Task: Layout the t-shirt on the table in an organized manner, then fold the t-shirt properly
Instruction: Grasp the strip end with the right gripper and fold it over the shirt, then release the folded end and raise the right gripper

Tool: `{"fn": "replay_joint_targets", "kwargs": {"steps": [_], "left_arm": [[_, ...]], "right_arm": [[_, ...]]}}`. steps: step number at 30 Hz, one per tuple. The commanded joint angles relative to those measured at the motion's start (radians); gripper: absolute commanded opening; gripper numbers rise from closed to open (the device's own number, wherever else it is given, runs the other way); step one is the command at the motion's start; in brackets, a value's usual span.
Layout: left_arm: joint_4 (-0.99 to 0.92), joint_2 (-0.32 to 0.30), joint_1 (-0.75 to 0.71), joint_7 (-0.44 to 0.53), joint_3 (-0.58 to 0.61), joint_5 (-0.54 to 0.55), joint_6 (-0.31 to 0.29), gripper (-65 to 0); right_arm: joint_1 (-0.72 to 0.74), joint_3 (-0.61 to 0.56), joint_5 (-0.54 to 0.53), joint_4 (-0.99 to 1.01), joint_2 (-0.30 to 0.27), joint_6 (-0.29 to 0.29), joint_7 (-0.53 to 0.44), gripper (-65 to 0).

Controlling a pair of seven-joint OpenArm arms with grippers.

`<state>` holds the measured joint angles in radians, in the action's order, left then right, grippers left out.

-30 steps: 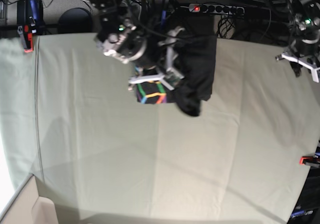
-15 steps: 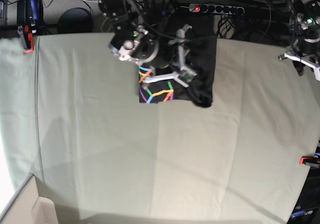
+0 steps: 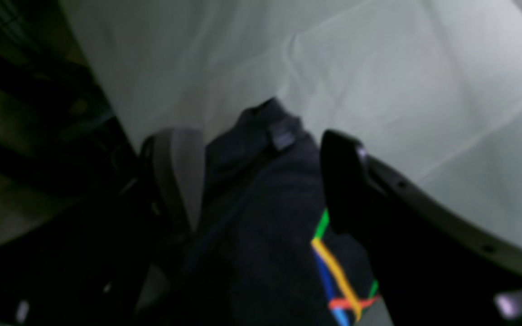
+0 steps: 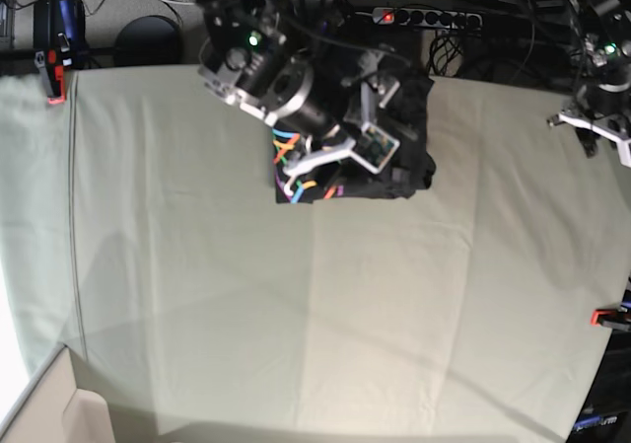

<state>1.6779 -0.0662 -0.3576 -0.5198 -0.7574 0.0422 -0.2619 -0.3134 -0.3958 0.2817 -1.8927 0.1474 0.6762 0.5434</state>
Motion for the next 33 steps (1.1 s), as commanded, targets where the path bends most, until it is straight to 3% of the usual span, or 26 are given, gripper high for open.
{"fn": "replay_joint_targets", "kwargs": {"steps": [1, 8, 15, 24, 33], "left_arm": [[0.011, -0.013, -0.002, 0.022, -0.007, 0.000, 0.006, -38.8], [0.012, -0.004, -0.002, 0.016, -0.003, 0.000, 0.006, -38.8], [0.020, -0.002, -0.034, 0.016, 0.042, 0.002, 0.005, -38.8], [0.021, 0.019, -0.060, 0.023, 0.036, 0.002, 0.005, -38.8], [0.024, 0.039, -0.054, 0.023, 0.040, 0.002, 0.005, -38.8]], "right_arm": [[0.004, 0.022, -0.011, -0.012, 0.010, -0.005, -0.024, -24.1], [0.026, 0.077, -0.012, 0.130, 0.010, -0.005, -0.032, -30.6], [0.128, 0.105, -0.012, 0.255, 0.010, -0.005, -0.032, -30.6], [0.279, 0.232, -0.012, 0.496, 0.010, -0.005, -0.033, -46.0], [0.333, 0.352, -0.012, 0.559, 0.010, 0.000, -0.035, -46.4]]}}
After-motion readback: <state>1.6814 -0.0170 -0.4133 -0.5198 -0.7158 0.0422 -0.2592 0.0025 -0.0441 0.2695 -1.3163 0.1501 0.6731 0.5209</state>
